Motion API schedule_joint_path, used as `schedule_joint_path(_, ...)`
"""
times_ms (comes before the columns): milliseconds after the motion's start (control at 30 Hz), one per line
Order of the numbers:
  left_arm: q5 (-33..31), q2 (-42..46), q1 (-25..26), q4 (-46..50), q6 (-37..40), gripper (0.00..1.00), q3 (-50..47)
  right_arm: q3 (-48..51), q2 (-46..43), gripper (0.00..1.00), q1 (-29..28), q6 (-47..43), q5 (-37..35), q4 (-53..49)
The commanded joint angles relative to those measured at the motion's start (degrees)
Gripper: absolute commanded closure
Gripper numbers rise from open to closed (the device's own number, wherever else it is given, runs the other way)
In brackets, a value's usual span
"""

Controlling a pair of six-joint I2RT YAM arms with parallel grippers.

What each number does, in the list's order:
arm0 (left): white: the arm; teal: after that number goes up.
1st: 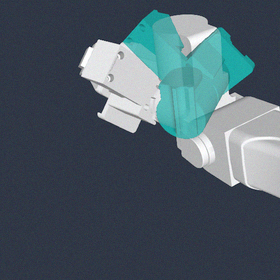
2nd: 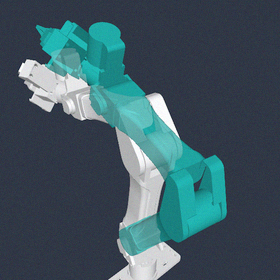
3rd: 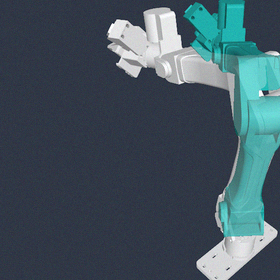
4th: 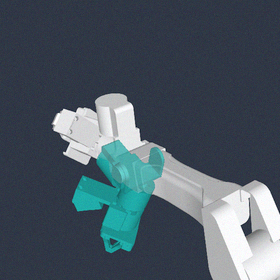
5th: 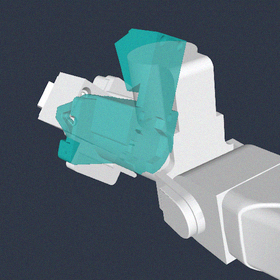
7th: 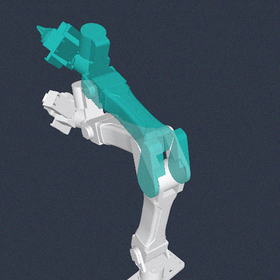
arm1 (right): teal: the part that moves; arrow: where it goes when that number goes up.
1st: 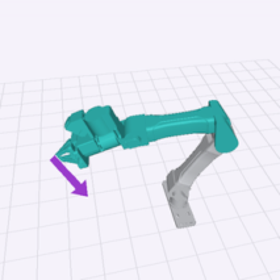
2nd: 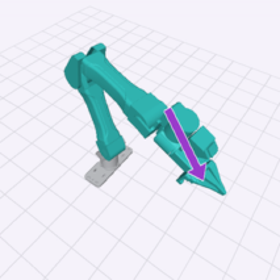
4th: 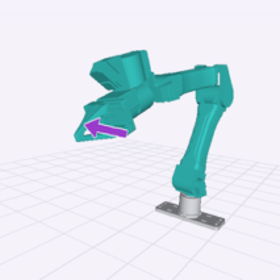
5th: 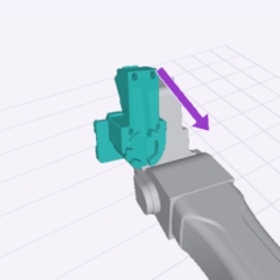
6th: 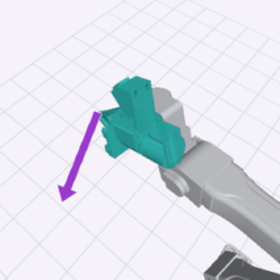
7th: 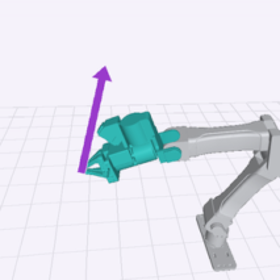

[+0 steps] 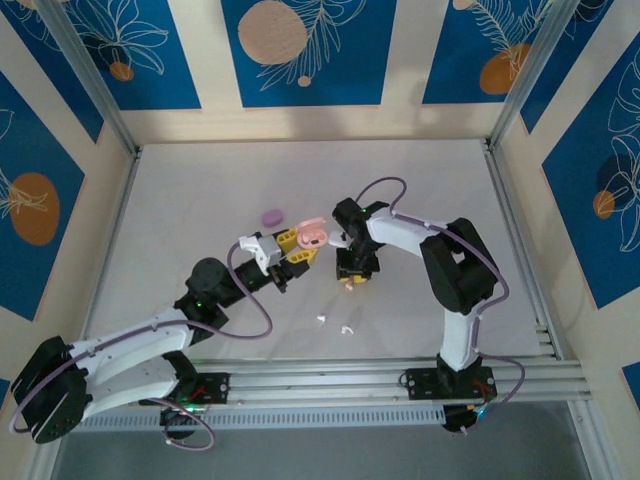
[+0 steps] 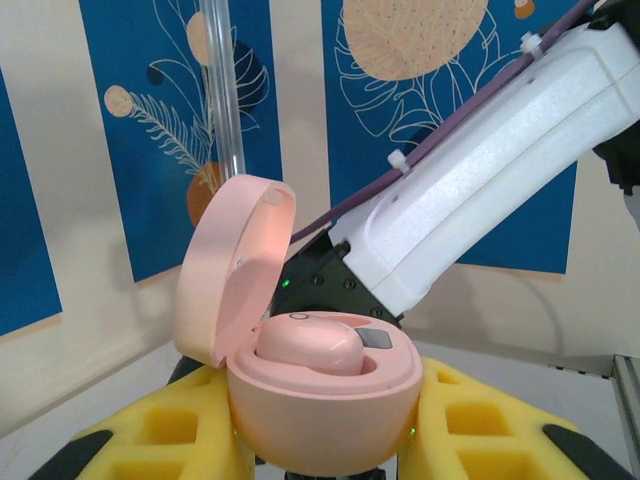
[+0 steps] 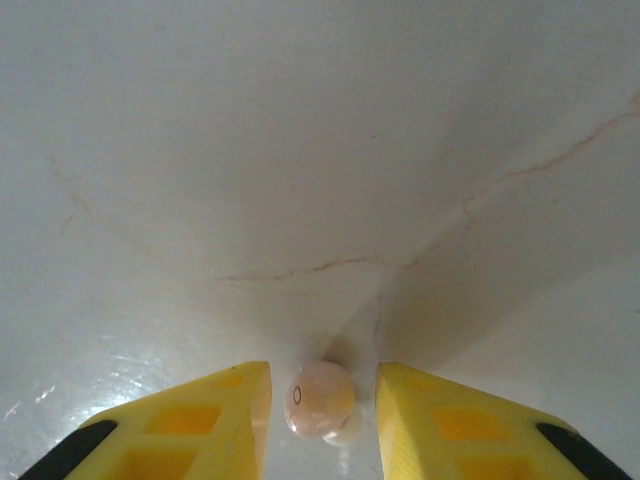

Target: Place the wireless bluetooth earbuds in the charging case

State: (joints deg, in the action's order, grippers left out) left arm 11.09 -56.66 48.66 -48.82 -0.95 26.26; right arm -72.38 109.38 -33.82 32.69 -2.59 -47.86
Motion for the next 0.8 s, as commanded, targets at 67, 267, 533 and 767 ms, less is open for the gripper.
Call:
schedule_joint_path(67, -1.2, 1.8, 0.5, -1.6, 0.7, 0.75, -1.2, -2.0, 1.6, 0.69, -1.1, 1.7, -0.5, -2.3)
schedule_joint_path(267, -1.3, 1.7, 0.5, -1.9, 0.7, 0.75, -1.3, -3.4, 2.9, 0.71, -1.7, 0.8, -1.4, -3.4)
schedule_joint_path(533, -1.3, 1.3, 0.5, -2.1, 0.5, 0.75, -1.3, -4.3, 3.4, 0.71, -2.2, -0.1, -2.5, -4.3)
schedule_joint_path(767, -1.3, 1.2, 0.5, -2.2, 0.4, 0.75, -1.2, -6.0, 3.9, 0.73, -3.0, -0.9, -7.2, -7.3)
